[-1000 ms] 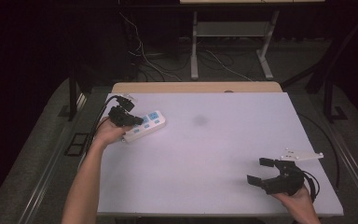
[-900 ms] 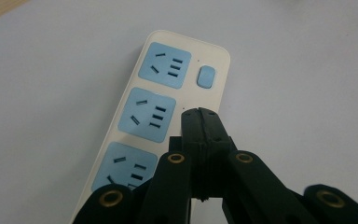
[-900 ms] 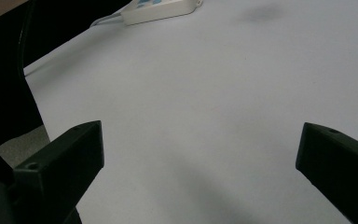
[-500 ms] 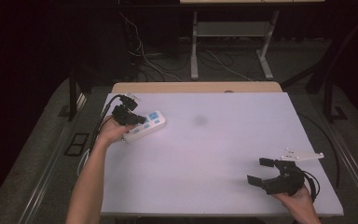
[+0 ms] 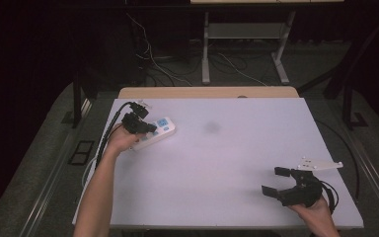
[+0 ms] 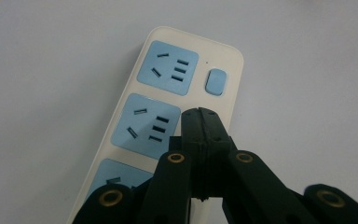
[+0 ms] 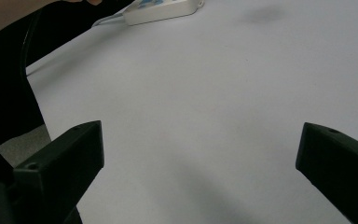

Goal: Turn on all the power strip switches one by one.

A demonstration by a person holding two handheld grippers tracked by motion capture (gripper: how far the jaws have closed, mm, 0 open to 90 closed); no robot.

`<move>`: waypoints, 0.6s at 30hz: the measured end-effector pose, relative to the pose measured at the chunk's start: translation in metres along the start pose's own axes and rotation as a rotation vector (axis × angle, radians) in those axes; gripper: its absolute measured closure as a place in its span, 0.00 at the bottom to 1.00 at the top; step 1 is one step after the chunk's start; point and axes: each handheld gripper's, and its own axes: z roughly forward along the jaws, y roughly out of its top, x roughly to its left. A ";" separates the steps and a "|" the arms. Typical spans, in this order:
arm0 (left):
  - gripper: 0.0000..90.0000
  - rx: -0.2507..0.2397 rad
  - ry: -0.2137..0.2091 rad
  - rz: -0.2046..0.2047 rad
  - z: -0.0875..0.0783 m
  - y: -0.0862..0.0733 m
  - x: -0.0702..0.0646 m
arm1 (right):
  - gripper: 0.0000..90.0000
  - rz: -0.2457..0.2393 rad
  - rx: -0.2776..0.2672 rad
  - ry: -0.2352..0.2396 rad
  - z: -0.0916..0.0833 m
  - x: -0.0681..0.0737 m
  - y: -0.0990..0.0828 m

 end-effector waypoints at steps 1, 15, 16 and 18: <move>1.00 -0.002 0.000 -0.001 0.000 0.000 0.000 | 0.01 0.000 0.000 0.000 0.000 0.000 0.000; 1.00 0.005 -0.010 -0.007 0.006 0.000 -0.001 | 0.01 -0.002 -0.003 -0.005 0.000 0.000 0.000; 1.00 0.004 -0.012 -0.011 0.006 0.000 0.000 | 0.01 -0.001 -0.004 -0.004 0.000 0.000 0.000; 1.00 0.002 -0.011 -0.012 0.006 -0.001 0.000 | 0.01 -0.002 -0.004 -0.005 0.000 0.000 0.000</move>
